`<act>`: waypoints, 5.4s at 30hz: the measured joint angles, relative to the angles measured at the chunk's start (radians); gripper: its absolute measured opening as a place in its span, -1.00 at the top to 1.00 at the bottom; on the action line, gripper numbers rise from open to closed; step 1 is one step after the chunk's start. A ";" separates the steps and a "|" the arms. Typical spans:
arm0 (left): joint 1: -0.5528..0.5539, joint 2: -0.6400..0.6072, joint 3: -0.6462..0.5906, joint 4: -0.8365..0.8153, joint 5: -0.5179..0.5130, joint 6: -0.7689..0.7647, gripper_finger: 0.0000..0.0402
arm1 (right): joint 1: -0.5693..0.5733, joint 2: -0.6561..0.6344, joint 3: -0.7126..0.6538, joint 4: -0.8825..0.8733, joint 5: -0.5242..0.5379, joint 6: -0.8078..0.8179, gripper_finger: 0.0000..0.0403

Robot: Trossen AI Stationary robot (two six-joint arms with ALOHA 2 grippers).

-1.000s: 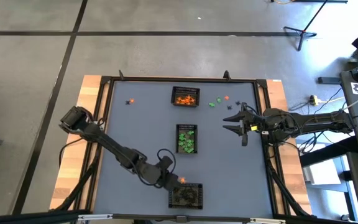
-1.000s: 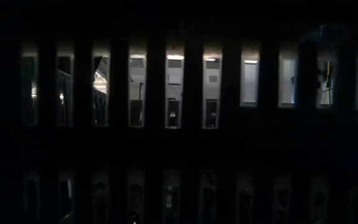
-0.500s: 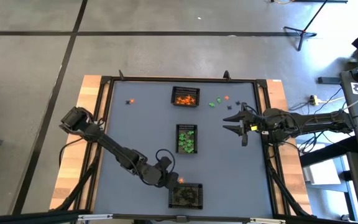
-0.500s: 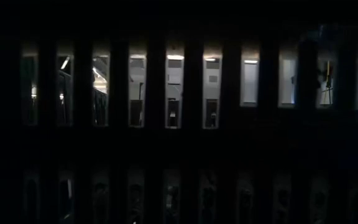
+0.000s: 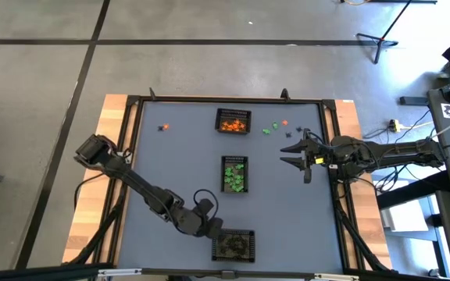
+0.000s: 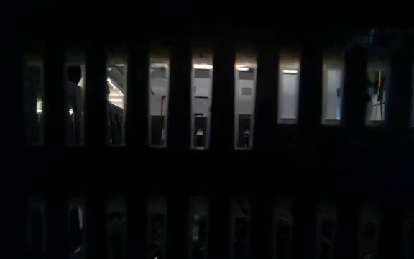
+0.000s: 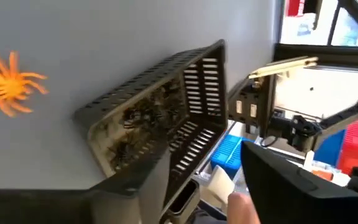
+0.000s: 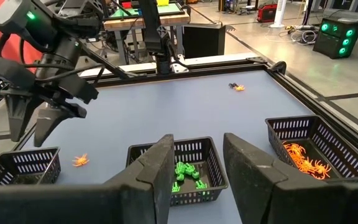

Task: Sort Halloween decoration
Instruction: Put the black spider toy into the bottom black bin

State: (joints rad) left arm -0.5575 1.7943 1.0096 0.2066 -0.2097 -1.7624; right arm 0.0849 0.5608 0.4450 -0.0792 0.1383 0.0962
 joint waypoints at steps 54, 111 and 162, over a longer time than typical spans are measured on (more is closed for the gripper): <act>0.116 0.073 0.002 -0.345 0.203 -0.262 -0.12 | 0.000 0.000 0.000 0.000 0.000 0.000 0.32; 0.207 -0.118 0.000 -0.410 0.063 0.147 1.00 | 0.000 0.000 0.000 0.000 0.000 0.000 0.32; 1.063 -0.047 0.088 -0.082 0.156 0.807 0.81 | 0.000 0.000 0.000 0.000 0.000 0.000 0.32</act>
State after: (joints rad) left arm 0.5057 1.7469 1.0973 0.1244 -0.0540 -0.9554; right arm 0.0849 0.5610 0.4454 -0.0794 0.1383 0.0963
